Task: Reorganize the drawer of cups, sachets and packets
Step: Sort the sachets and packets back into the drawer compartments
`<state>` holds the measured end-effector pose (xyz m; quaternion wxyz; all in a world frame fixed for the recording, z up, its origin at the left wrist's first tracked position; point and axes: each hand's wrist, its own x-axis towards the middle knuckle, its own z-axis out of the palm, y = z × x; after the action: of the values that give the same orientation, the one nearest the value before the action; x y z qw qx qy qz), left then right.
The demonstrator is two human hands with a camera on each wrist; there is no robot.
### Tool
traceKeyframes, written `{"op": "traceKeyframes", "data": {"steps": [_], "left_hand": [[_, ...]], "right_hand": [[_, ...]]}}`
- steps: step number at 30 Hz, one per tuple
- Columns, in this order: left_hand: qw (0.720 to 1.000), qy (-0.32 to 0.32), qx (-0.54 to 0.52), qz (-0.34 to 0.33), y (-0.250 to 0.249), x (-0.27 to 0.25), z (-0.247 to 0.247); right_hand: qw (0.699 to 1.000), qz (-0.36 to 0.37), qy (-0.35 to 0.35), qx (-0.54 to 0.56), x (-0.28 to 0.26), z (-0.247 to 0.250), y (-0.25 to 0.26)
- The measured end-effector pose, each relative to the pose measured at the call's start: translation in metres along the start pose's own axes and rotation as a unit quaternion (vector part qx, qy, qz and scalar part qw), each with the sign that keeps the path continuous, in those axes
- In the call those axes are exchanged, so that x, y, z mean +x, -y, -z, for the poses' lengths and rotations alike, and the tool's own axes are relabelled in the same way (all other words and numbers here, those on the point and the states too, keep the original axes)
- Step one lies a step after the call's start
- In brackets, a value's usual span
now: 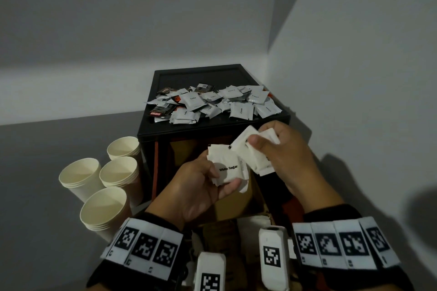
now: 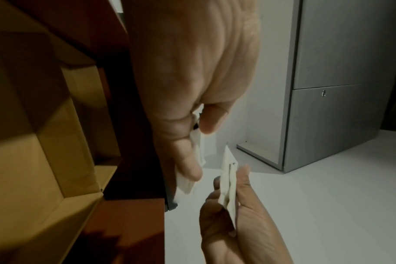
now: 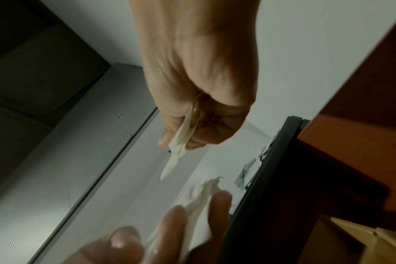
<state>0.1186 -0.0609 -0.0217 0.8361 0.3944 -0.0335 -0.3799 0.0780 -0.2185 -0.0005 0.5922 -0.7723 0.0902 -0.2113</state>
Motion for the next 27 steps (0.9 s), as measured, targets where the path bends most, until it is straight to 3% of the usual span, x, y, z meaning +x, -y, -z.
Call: {"op": "traceKeyframes", "data": {"steps": [4,8,18,20,24,27], "left_hand": [[0.998,0.048,-0.019,0.043,-0.001,-0.002,0.003],[0.996,0.068,-0.040,0.050,-0.005,-0.004,0.003],[0.999,-0.004,-0.022,0.039,-0.005,-0.002,0.002],[0.999,-0.025,-0.016,0.037,-0.005,0.001,0.005],[0.999,-0.048,-0.010,0.022,-0.006,0.001,0.007],[0.998,-0.054,-0.025,0.004,-0.006,0.001,0.006]], "right_hand": [[0.988,0.060,0.098,-0.106,-0.006,-0.010,0.006],[0.939,0.110,0.192,-0.264,-0.012,-0.019,0.009],[0.888,0.191,0.182,-0.377,-0.015,-0.022,0.001],[0.911,0.167,0.168,-0.337,-0.018,-0.019,0.002],[0.992,0.055,0.054,-0.099,-0.012,0.000,0.007],[0.995,0.009,-0.025,0.092,-0.004,0.010,0.006]]}}
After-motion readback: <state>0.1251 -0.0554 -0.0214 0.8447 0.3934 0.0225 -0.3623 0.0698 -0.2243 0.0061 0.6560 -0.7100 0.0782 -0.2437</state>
